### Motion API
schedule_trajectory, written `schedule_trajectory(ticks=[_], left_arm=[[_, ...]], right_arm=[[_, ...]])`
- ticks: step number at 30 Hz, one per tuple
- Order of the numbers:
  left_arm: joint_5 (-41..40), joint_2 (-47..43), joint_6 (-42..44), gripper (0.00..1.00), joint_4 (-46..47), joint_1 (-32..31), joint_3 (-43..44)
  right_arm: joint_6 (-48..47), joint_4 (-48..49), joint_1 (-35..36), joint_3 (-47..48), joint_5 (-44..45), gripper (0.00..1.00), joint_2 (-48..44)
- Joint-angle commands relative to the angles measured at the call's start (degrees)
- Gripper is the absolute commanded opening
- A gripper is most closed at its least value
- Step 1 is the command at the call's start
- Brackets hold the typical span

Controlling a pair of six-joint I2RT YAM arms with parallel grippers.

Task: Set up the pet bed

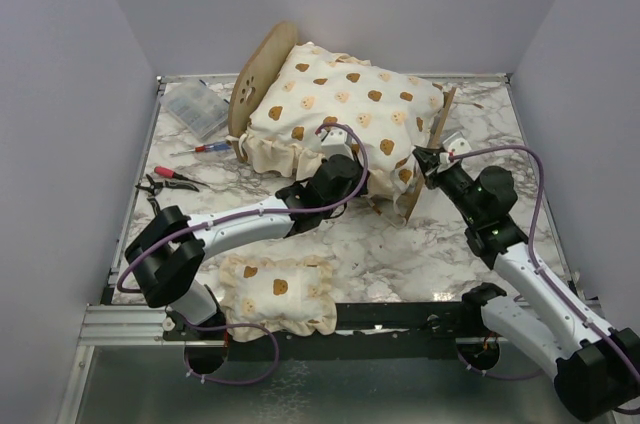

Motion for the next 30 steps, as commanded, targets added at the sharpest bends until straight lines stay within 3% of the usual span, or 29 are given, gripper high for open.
schedule_trajectory(ticks=[1, 9, 14, 19, 22, 24, 30], left_arm=[[1.27, -2.24, -0.29, 0.14, 1.38, 0.07, -1.37], [2.24, -1.95, -0.68, 0.14, 1.80, 0.11, -1.48], [2.74, -1.82, -0.63, 0.14, 2.08, 0.00, -1.57], [3.44, -1.40, -0.60, 0.14, 2.32, -0.08, -1.53], [4.19, -1.04, -0.33, 0.14, 2.37, -0.13, -1.15], [4.49, -0.92, -0.12, 0.14, 2.34, -0.21, -0.96], [4.87, -0.64, 0.34, 0.14, 1.02, -0.49, 0.33]], right_arm=[[-3.62, -4.85, -1.32, 2.69, -5.36, 0.01, 0.81], [-3.32, -9.68, -1.70, 1.68, -6.38, 0.01, 0.15], [2.22, -11.27, -1.65, -0.85, -3.31, 0.07, -2.81], [6.89, -15.92, -1.62, -0.76, 3.54, 0.20, -5.72], [10.27, -20.39, -1.63, 0.85, 4.65, 0.50, -7.21], [12.86, -25.90, -1.67, 3.43, 4.65, 0.60, -7.76], [18.91, -42.32, -1.62, 13.65, 7.29, 0.63, -7.29]])
